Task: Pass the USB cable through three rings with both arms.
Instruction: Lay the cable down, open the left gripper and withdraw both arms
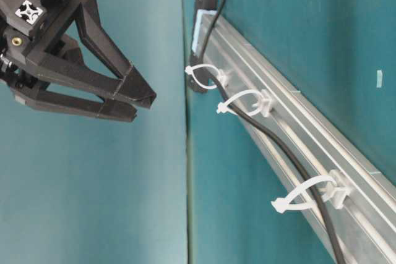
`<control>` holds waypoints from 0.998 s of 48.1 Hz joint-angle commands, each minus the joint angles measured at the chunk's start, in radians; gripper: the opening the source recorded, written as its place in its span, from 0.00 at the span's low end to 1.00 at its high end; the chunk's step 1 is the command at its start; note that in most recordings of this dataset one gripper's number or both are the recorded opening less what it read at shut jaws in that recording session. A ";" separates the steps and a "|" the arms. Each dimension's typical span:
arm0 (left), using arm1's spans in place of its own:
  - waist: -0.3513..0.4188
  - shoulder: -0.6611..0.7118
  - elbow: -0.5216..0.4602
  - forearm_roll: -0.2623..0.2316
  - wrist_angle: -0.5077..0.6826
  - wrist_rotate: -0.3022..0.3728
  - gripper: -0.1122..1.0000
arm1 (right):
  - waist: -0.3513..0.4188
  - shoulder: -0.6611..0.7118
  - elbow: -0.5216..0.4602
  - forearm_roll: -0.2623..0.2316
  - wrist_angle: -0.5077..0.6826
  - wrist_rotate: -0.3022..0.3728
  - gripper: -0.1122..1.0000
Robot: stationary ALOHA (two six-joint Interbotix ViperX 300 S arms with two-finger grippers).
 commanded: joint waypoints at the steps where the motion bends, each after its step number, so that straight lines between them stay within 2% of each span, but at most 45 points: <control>1: 0.005 -0.017 -0.020 0.003 -0.012 0.003 0.99 | 0.003 -0.006 -0.005 0.000 -0.011 0.011 0.81; 8: 0.012 -0.049 -0.026 0.003 -0.018 0.021 0.96 | 0.003 -0.011 -0.011 0.000 -0.011 0.009 0.81; 12: 0.020 -0.086 -0.032 0.003 -0.014 0.060 0.96 | 0.002 -0.015 -0.014 0.000 -0.018 0.009 0.81; 17: 0.032 -0.124 -0.034 0.006 -0.005 0.147 0.95 | 0.000 -0.032 -0.008 0.000 -0.035 0.009 0.81; 25: 0.057 -0.166 -0.055 0.006 0.023 0.337 0.95 | -0.009 -0.092 0.037 0.000 -0.057 0.008 0.81; 31: 0.094 -0.199 -0.081 0.006 0.029 0.425 0.95 | -0.034 -0.161 0.094 0.000 -0.083 0.009 0.81; 37: 0.144 -0.235 -0.097 0.006 0.029 0.469 0.95 | -0.058 -0.252 0.158 0.000 -0.135 0.009 0.81; 48: 0.253 -0.287 -0.124 0.006 0.018 0.479 0.95 | -0.072 -0.408 0.304 0.000 -0.242 0.011 0.81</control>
